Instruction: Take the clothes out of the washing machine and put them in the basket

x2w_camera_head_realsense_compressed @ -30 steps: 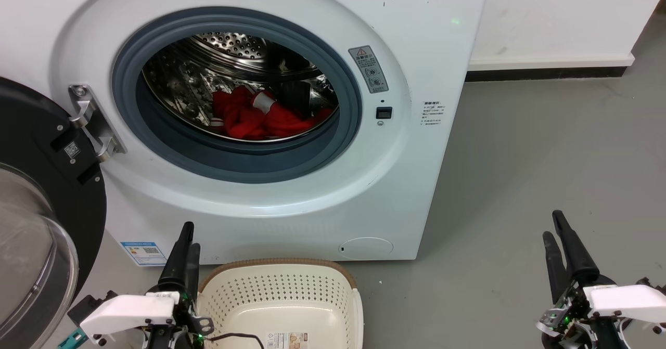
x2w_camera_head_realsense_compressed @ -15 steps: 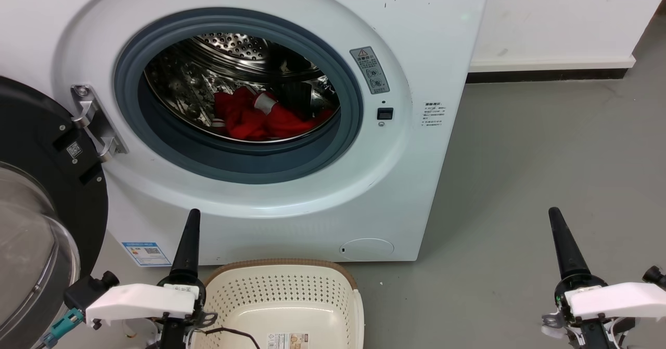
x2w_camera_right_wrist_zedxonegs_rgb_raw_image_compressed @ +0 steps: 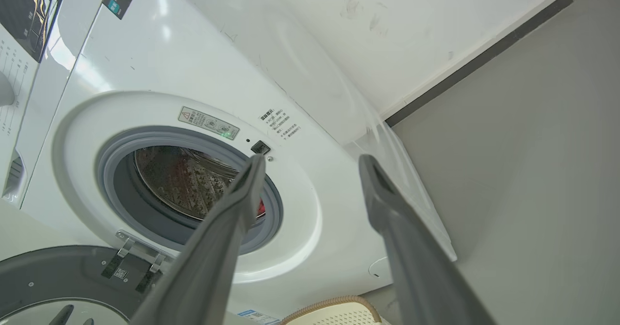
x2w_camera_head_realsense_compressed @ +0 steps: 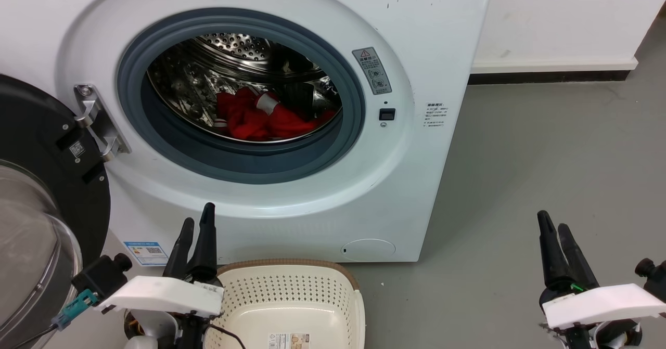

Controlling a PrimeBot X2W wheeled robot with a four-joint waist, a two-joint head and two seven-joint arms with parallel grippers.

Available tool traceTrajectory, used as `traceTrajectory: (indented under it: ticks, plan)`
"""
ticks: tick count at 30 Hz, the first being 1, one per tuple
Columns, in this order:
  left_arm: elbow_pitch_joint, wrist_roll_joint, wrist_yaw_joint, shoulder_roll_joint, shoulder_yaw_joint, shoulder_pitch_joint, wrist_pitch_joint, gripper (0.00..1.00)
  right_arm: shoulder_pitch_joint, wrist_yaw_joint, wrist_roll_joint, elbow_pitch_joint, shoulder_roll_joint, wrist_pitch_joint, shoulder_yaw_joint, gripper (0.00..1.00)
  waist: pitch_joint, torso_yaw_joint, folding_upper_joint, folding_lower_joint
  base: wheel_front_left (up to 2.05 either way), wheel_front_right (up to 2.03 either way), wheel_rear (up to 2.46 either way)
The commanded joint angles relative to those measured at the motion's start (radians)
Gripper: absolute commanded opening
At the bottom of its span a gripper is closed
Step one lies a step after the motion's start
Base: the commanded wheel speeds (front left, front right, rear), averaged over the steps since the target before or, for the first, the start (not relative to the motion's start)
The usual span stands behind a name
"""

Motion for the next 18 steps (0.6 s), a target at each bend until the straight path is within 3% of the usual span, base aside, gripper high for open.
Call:
traceTrajectory:
  ticks: [1,18]
  plan:
    - [-0.018,0.037,0.002,0.006,-0.003,-0.023,-0.011,1.0,0.001,0.0,-0.036,-0.02,0.0,-0.007,0.002,1.0,0.0,0.0,0.0,0.0,0.0,0.0,0.0]
    - [-0.017,0.291,0.012,0.015,-0.029,-0.033,-0.063,1.0,0.023,0.0,-0.283,-0.058,0.0,0.0,0.002,1.0,0.003,0.007,0.0,0.0,0.0,0.0,0.0]
